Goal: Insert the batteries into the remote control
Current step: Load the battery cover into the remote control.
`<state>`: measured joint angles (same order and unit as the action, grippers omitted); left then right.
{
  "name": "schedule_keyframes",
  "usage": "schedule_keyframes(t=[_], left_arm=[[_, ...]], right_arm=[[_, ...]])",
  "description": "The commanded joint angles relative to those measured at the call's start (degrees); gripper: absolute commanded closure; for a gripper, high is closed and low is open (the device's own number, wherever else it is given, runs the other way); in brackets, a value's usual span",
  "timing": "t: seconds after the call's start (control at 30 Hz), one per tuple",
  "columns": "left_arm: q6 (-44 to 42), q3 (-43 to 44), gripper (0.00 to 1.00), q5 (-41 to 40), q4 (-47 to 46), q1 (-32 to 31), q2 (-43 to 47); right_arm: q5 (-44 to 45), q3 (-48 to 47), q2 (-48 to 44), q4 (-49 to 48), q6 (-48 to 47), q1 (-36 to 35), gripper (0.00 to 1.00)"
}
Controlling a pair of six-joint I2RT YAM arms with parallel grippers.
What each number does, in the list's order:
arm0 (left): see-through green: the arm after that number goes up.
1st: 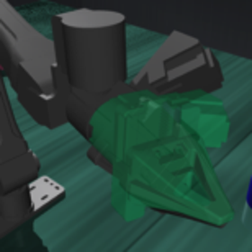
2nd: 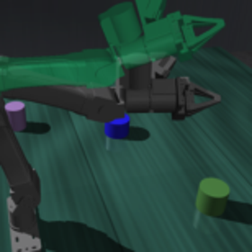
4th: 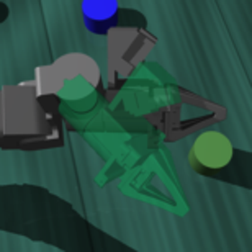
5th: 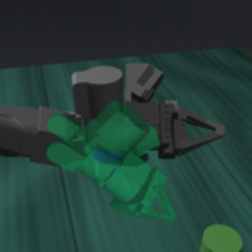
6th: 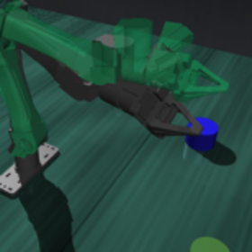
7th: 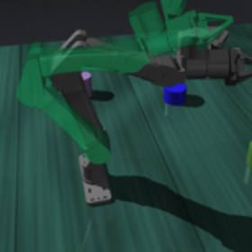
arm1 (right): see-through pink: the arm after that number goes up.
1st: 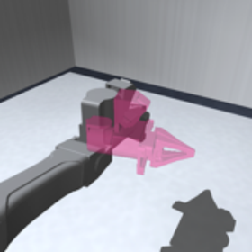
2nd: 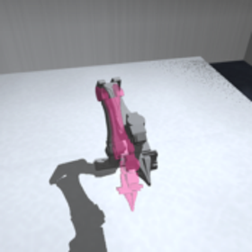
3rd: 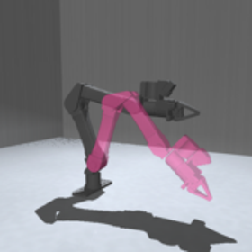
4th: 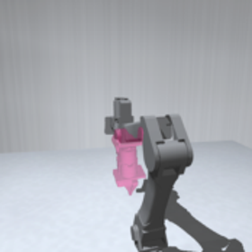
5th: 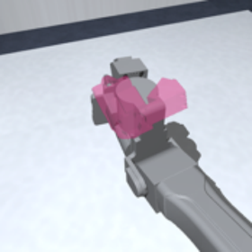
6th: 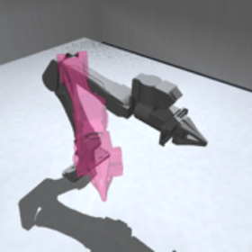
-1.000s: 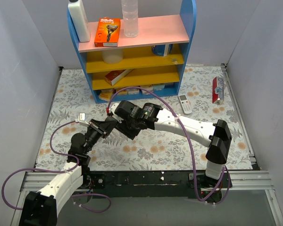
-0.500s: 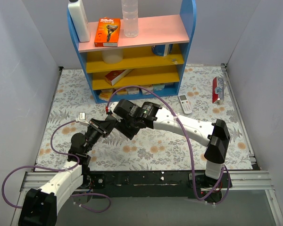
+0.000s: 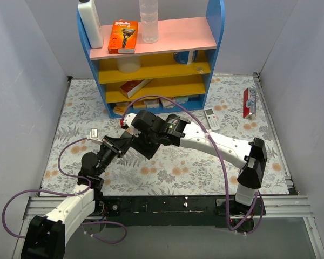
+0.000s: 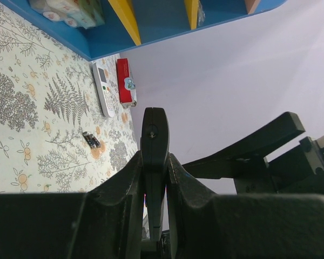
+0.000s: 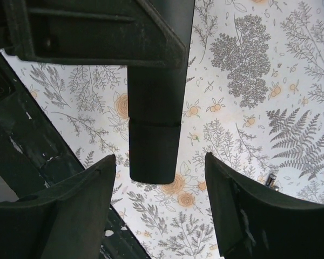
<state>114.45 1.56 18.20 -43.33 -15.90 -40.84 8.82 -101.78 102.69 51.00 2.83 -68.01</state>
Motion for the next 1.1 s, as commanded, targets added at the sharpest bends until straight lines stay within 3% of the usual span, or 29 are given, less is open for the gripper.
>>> schedule_keyframes(t=[0.0, 0.17, 0.3, 0.53, 1.07], left_arm=[[11.05, -8.07, 1.00, 0.35, -0.53, -0.18, 0.67], [10.88, -6.66, 1.00, 1.66, 1.58, -0.18, 1.64], [10.88, -5.00, 1.00, 3.42, 3.78, -0.18, 1.47], [10.88, -2.36, 1.00, 6.50, 5.97, -0.18, 0.76], [10.79, 2.04, 1.00, 9.58, 9.93, -0.18, 1.73]], right_arm=[[-2.83, 2.36, -8.03, -5.19, -7.38, -0.11, 0.26], [-11.18, 14.19, -18.46, -12.40, -19.15, -0.19, 0.27], [-18.39, 24.76, -26.57, -18.56, -33.90, -0.28, 0.30], [-22.43, 31.72, -31.06, -21.82, -45.00, -0.20, 0.34], [-22.97, 31.64, -23.86, -20.59, -49.41, -0.55, 0.37]])
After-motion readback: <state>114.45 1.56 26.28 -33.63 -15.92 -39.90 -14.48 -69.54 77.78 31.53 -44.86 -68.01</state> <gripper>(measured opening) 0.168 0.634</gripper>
